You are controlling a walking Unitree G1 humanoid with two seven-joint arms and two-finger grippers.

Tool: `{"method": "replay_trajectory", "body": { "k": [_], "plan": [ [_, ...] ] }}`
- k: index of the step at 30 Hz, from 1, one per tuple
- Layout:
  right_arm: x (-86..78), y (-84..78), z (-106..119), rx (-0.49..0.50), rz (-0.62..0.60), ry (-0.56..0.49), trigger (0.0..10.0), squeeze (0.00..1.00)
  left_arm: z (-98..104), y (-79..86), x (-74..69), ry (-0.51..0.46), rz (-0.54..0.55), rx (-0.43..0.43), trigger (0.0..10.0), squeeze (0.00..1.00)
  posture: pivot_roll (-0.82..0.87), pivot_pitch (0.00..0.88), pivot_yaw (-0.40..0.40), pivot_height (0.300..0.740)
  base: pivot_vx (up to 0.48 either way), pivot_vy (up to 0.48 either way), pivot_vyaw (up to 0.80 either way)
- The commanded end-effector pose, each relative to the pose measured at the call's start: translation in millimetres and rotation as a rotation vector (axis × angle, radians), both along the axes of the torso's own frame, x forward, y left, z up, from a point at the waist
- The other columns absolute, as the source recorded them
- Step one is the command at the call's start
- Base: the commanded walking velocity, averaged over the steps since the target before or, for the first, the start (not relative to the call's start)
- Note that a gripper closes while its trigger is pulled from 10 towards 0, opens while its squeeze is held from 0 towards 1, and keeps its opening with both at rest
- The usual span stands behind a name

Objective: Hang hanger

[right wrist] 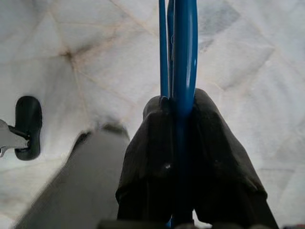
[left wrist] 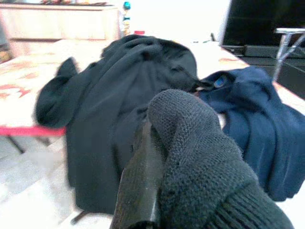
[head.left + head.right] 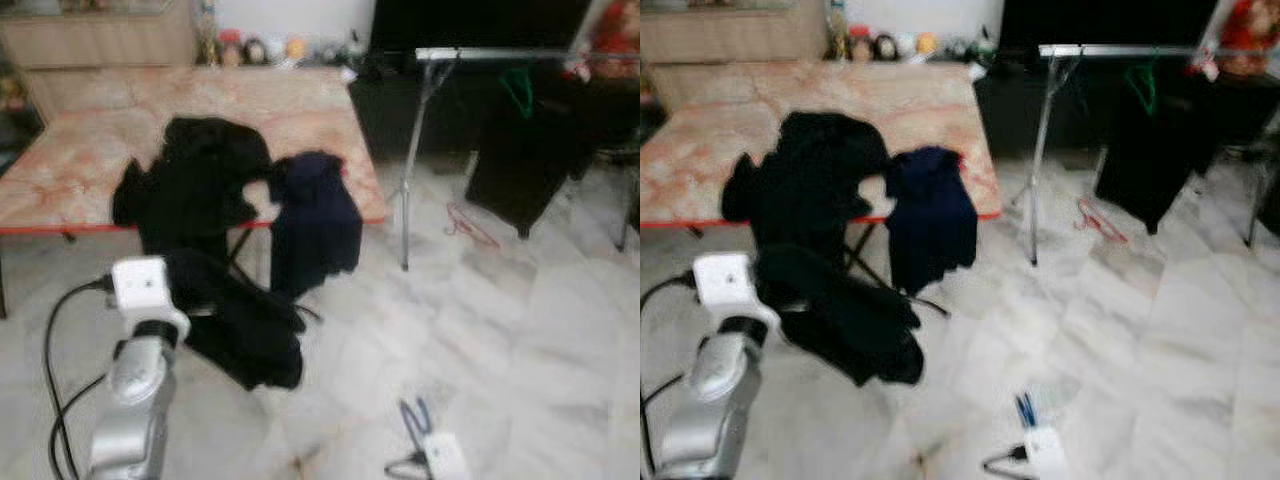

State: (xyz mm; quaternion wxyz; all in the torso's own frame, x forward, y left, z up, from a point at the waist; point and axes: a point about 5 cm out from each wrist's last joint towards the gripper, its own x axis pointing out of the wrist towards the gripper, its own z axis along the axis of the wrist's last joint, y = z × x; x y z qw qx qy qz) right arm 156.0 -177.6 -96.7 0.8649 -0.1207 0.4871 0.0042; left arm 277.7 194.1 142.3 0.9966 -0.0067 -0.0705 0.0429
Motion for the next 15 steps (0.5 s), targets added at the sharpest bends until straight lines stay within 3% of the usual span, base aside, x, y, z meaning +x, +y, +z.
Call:
{"method": "replay_trajectory", "body": {
  "k": [1,7,12,15],
  "plan": [
    [-5.0,-11.9,-0.8,-0.024,-0.019,0.018,10.0,0.00,12.9,-4.7,3.7,-0.046,-0.015,-0.004,10.0,0.00,0.02,0.000,-0.011,0.740,0.345,0.000,0.00],
    [-7.2,-12.1,-1.8,-0.021,-0.016,0.032,10.0,0.00,40.1,-6.3,16.3,-0.114,-0.061,0.020,10.0,0.00,0.03,0.000,-0.011,0.740,0.347,0.000,0.00],
    [-7.8,-8.9,-2.5,-0.012,-0.010,0.038,10.0,0.00,70.3,-17.6,35.6,-0.185,-0.145,0.064,10.0,0.00,0.04,0.000,-0.007,0.740,0.349,0.000,0.00],
    [-8.3,-7.0,-2.9,-0.004,-0.017,0.040,10.0,0.00,116.1,-26.6,55.4,-0.300,-0.201,0.078,10.0,0.00,0.05,0.000,-0.006,0.740,0.354,0.000,0.00]
  ]
}}
